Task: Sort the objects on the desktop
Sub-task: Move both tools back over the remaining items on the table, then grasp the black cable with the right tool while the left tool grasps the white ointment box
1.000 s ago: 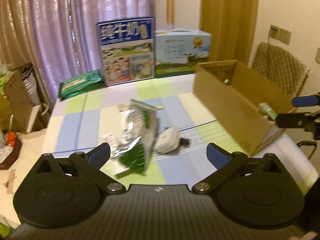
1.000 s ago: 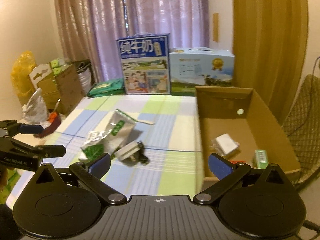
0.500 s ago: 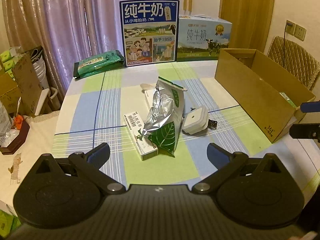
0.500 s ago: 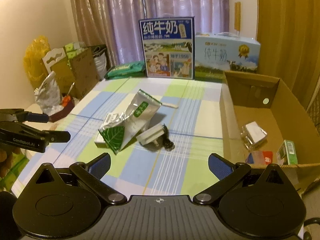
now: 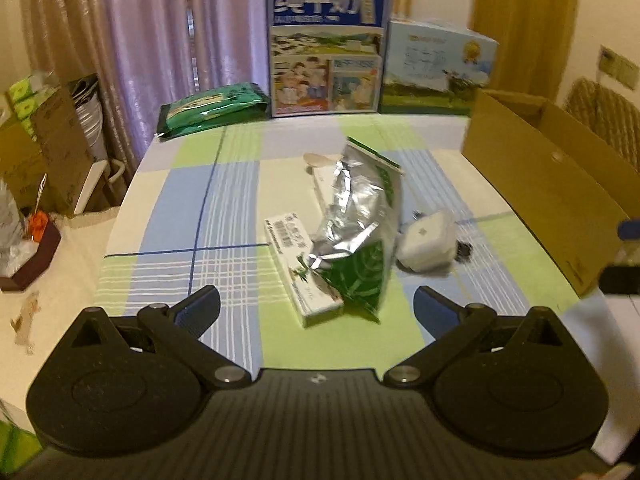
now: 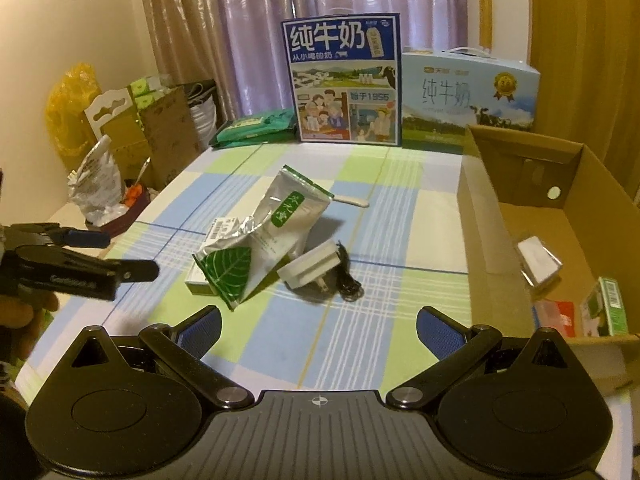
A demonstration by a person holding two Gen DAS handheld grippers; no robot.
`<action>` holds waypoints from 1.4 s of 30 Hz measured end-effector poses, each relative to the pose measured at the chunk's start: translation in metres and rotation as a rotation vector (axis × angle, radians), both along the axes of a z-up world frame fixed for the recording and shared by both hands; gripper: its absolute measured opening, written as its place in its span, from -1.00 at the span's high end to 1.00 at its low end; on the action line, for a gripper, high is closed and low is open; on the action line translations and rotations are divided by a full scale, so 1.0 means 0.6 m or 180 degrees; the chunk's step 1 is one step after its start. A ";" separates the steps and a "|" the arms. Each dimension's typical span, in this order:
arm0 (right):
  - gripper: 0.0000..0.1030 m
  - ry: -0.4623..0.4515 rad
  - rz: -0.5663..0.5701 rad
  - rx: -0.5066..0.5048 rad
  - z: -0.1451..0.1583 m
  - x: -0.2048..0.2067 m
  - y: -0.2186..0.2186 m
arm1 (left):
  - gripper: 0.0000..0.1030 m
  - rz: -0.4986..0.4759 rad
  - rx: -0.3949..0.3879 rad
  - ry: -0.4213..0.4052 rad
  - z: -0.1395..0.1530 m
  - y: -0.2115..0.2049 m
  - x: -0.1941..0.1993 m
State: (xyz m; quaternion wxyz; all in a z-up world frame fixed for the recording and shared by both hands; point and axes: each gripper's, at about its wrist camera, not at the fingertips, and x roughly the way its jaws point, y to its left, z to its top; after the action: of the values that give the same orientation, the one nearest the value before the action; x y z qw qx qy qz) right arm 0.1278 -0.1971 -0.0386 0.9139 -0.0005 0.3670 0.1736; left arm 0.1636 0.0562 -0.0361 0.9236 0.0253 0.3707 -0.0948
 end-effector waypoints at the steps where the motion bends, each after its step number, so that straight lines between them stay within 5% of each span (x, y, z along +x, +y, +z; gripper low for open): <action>1: -0.96 0.0032 0.0025 -0.0024 -0.005 0.006 0.003 | -0.94 0.0036 -0.0026 0.0017 -0.007 0.003 0.008; 12: -0.94 0.0056 0.0139 -0.0191 -0.068 0.064 0.013 | -0.85 0.0056 -0.0005 0.0167 -0.080 0.002 0.051; 18: -0.55 0.0101 0.0177 -0.0222 -0.104 0.098 0.014 | -0.69 -0.0045 0.0132 0.0237 -0.099 0.007 0.068; 27: -0.50 0.0175 0.0103 -0.0255 -0.143 0.132 0.007 | -0.44 -0.0210 0.0251 0.0314 -0.126 -0.011 0.096; 36: -0.47 0.0186 0.0129 -0.0327 -0.171 0.173 0.009 | 0.08 -0.0216 0.0183 0.0338 -0.140 -0.015 0.117; 42: -0.07 0.0135 0.0259 -0.0437 -0.193 0.208 0.021 | 0.18 -0.0217 0.0249 0.0297 -0.140 -0.020 0.117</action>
State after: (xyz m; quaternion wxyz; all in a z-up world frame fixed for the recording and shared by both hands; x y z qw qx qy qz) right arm 0.2527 -0.1844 -0.1545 0.8959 -0.0745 0.3969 0.1850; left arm 0.2337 0.0444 -0.1199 0.8998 0.0695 0.4157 -0.1128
